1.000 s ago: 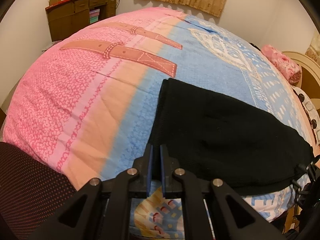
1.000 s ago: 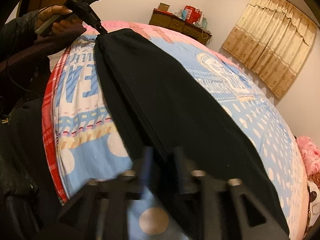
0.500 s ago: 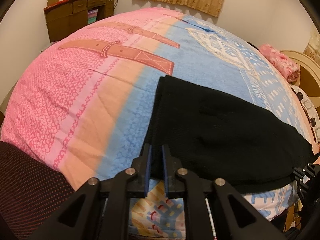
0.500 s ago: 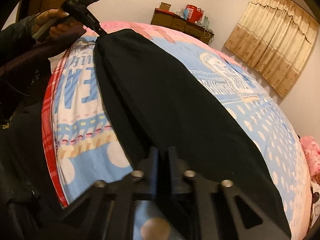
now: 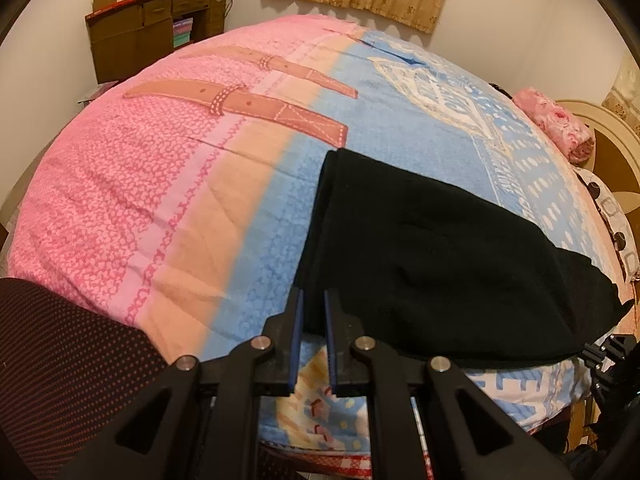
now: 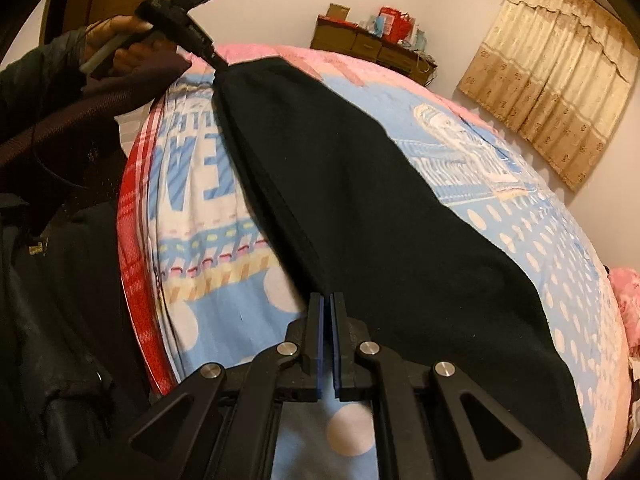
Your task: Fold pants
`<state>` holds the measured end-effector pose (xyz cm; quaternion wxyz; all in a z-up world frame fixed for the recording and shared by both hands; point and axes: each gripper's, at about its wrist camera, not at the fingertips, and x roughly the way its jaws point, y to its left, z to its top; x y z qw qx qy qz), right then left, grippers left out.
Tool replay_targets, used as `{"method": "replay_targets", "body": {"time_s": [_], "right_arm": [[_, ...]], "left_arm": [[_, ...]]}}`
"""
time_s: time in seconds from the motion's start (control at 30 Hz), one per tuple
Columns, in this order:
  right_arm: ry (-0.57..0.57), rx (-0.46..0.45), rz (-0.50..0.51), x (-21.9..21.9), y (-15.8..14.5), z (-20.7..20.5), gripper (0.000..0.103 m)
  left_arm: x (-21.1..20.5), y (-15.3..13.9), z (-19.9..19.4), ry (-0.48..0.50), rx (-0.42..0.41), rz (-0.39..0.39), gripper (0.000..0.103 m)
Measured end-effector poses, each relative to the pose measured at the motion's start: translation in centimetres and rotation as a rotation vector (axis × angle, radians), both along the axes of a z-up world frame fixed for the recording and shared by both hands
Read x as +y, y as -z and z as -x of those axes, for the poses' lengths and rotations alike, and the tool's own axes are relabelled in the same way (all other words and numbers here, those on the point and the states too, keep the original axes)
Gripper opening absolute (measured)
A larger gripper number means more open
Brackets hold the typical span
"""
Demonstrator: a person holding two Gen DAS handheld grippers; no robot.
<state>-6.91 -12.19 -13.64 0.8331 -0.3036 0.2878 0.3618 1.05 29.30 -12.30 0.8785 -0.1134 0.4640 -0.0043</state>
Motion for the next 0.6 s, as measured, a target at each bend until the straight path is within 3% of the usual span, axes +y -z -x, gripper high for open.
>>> {"method": "replay_targets", "body": {"time_s": [0.1, 0.3, 0.37, 0.5, 0.6], "right_arm": [[0.006, 0.011, -0.056, -0.5, -1.3, 0.0, 0.002], [-0.014, 0.037, -0.006, 0.2, 0.8, 0.6, 0.002], [-0.002, 0.039, -0.039, -0.2, 0.4, 0.6, 0.002], [0.015, 0.016, -0.042, -0.4, 0.7, 0.1, 0.003], [0.007, 0.010, -0.027, 0.0, 1.2, 0.1, 0.009]], "left_arm": [[0.0, -0.2, 0.1, -0.002, -0.004, -0.005, 0.011], [-0.1, 0.0, 0.1, -0.003, 0.006, -0.005, 0.011], [-0.8, -0.6, 0.3, 0.017, -0.009, -0.007, 0.011], [-3.1, -1.8, 0.5, 0.060, -0.040, -0.032, 0.011], [-6.1, -2.9, 0.3, 0.118, -0.065, -0.025, 0.012]]}}
